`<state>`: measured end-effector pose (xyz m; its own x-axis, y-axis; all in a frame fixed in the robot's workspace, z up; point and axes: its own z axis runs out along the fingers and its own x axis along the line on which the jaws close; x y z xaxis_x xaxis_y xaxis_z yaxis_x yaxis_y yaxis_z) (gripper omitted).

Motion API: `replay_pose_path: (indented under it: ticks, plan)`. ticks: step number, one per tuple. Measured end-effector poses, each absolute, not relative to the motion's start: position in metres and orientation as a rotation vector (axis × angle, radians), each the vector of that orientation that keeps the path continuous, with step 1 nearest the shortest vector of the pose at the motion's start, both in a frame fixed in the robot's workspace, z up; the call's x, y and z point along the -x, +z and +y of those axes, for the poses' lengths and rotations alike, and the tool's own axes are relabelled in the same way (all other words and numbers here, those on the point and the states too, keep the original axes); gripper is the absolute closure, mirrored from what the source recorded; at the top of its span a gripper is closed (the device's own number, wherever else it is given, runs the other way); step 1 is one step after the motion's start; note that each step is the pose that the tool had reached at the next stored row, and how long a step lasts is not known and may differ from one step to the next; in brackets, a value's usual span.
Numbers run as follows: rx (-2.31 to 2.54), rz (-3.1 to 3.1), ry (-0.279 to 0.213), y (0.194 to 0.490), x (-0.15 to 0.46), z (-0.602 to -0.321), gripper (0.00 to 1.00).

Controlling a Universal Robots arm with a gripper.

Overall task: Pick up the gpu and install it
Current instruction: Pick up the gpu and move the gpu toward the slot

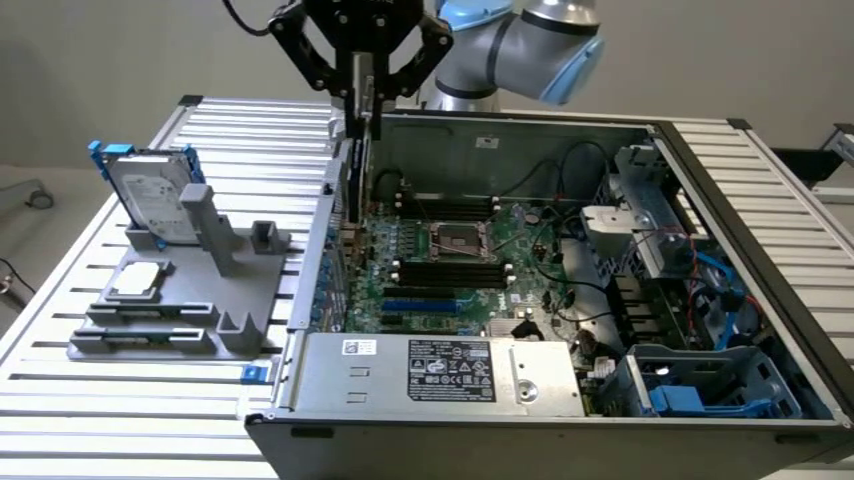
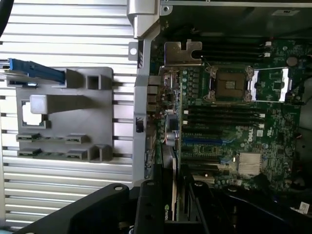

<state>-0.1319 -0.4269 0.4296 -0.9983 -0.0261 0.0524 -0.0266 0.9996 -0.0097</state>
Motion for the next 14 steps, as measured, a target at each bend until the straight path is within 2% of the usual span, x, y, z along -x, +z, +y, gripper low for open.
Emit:
replay_pose_path:
  ticks: [14]
  plan:
    - [-0.041, -3.089, 0.023, 0.405, 0.069, -0.427, 0.74]
